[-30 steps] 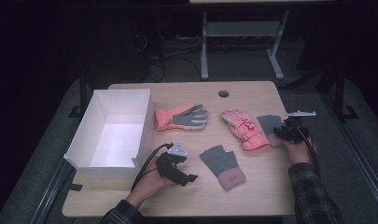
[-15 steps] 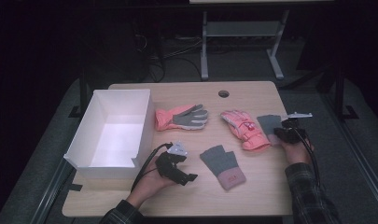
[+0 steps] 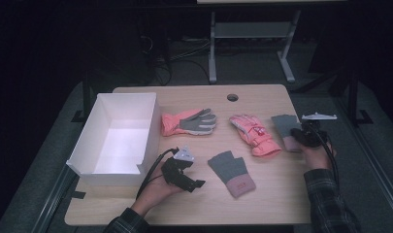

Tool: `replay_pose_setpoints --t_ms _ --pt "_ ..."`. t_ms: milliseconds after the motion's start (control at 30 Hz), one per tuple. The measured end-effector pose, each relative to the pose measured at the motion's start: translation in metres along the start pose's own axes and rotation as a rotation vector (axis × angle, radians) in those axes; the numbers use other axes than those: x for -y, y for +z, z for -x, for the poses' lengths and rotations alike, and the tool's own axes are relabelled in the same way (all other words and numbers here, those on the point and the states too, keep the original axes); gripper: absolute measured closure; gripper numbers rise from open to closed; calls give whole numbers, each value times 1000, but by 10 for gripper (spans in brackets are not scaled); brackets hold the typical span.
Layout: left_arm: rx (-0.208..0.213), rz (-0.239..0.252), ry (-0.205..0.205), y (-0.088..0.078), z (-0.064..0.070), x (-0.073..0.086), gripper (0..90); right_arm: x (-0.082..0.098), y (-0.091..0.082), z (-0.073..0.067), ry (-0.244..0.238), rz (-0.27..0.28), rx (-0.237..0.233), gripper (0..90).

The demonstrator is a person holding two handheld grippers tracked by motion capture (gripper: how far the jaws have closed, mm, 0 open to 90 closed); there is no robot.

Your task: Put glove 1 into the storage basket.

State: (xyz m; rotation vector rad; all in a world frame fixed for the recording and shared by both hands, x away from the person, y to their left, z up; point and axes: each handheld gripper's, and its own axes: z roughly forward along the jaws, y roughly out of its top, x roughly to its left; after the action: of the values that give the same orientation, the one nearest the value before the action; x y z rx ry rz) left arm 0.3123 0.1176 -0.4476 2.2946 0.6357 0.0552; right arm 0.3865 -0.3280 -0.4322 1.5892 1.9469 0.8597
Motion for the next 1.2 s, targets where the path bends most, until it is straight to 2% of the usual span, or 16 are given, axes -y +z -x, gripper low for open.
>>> replay_pose_setpoints --t_ms 133,300,500,567,733,900,1033,1167,1200 --pt "-1 -14 3 1 -1 0 132 -1 -13 0 -10 5 -19 864" --pt "-5 -4 0 3 0 1 132 0 -23 -2 -19 3 -35 864" --pt "-5 -6 2 2 0 1 133 3 -35 -11 -37 7 -66 864" --pt "-6 -7 4 1 0 1 134 5 -40 -20 -54 0 -87 864" --pt "-5 -17 14 1 0 0 133 8 -47 -29 -63 1 -119 864" --pt "-1 -20 17 1 1 0 133 14 -59 -46 -101 23 -138 864" --pt "2 -12 9 1 0 0 133 17 -66 -53 -110 33 -150 864" --pt "-3 -23 22 -1 -2 0 133 22 -73 -64 -118 39 -183 864" --pt "-4 -23 21 -1 -2 0 134 24 -75 -70 -121 42 -213 864"
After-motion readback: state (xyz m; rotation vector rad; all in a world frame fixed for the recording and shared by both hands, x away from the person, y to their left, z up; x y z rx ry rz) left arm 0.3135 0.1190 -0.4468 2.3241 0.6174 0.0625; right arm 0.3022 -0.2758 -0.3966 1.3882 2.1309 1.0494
